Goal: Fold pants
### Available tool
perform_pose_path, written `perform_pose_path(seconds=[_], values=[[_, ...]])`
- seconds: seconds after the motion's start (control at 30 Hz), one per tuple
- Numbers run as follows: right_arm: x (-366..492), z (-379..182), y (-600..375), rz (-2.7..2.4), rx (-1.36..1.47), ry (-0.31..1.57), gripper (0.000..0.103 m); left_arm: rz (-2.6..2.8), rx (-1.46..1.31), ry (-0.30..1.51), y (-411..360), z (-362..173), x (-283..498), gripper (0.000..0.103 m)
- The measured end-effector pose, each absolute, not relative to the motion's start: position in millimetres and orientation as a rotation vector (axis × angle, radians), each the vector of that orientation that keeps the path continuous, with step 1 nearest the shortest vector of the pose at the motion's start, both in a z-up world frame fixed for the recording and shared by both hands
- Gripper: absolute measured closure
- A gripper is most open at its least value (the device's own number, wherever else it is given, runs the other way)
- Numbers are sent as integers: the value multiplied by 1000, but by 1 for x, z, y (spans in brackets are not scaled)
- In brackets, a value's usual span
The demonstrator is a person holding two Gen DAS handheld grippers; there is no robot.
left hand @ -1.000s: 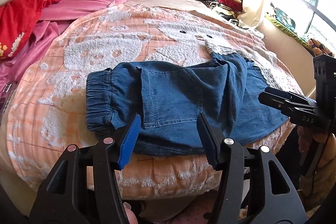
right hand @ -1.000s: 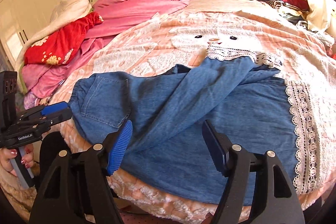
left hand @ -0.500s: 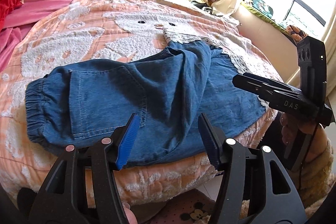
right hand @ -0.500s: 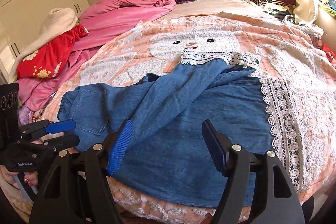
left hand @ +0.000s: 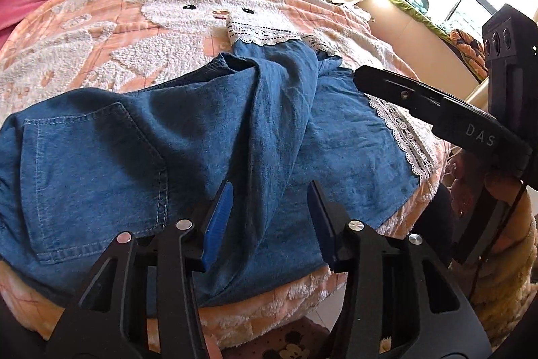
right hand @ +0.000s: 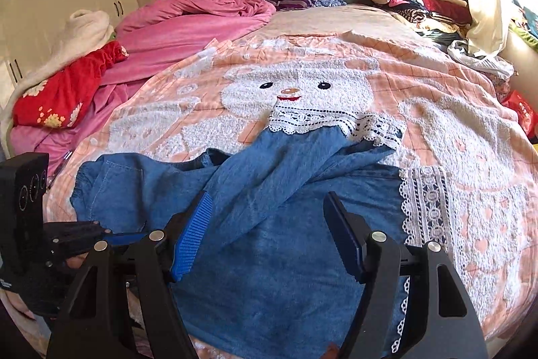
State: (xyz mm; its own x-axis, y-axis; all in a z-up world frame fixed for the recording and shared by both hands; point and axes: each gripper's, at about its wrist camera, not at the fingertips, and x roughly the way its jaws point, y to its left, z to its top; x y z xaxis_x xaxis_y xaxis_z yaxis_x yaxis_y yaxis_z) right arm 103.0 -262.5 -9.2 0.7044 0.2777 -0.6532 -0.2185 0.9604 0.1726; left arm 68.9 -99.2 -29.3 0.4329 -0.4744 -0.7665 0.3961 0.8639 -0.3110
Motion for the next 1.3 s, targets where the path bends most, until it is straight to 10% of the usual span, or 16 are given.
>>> perform_pose_path(seconds=[0.23,1.0,1.2,1.3], values=[[148,-7,-251,315,75,753,35,-572,-114,1026,-116,-46,92,87],[320,-67,-197,126,-125,976,36,-636,-125,1034,-123,-51,93,88],[326,-76,-212,160,-113,950,91,-626,-128,1024,-121,-47,98,88],[311,-61,-230,194,-36,904,93,-622,-132,1018,-119,-43,102,88]])
